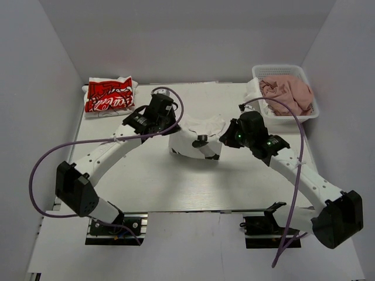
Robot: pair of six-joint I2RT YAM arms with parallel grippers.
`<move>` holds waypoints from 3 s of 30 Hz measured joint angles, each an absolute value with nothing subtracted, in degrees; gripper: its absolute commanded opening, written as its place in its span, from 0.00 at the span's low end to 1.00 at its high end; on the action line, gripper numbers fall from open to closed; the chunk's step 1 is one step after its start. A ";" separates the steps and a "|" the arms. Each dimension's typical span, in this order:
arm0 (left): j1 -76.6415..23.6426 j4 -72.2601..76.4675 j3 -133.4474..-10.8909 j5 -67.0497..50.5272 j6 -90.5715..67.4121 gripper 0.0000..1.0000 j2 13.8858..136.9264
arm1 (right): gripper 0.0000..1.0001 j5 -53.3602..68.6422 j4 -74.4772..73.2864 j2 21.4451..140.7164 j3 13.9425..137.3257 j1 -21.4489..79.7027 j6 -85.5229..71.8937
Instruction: Fold and stack the t-shirts
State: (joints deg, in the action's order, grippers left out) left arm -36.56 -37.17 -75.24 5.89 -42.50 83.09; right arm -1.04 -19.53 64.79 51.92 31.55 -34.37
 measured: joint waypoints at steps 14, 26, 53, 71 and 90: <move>-31.22 -40.84 -94.76 12.80 -40.73 0.00 104.03 | 0.00 -4.19 -16.73 85.10 67.31 24.82 -32.75; -26.61 -39.79 -111.33 10.00 -35.11 0.00 124.01 | 0.00 0.97 -15.57 106.24 82.28 19.09 -32.38; -24.16 -37.28 -96.86 1.80 -28.82 0.86 123.09 | 0.90 8.08 -10.33 103.90 70.11 20.01 -31.09; -24.88 -33.45 -101.10 -4.08 -26.94 0.00 129.23 | 0.90 8.86 -6.76 88.68 62.17 19.90 -30.85; -21.10 -27.92 -97.25 33.04 3.73 0.00 114.13 | 0.90 -0.01 -1.30 79.44 49.19 19.86 -23.92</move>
State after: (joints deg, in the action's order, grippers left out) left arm -21.10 -27.92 -97.25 33.04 3.73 114.13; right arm -0.01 -1.30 79.44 49.19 19.86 -23.92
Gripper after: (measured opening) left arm 0.154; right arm 0.904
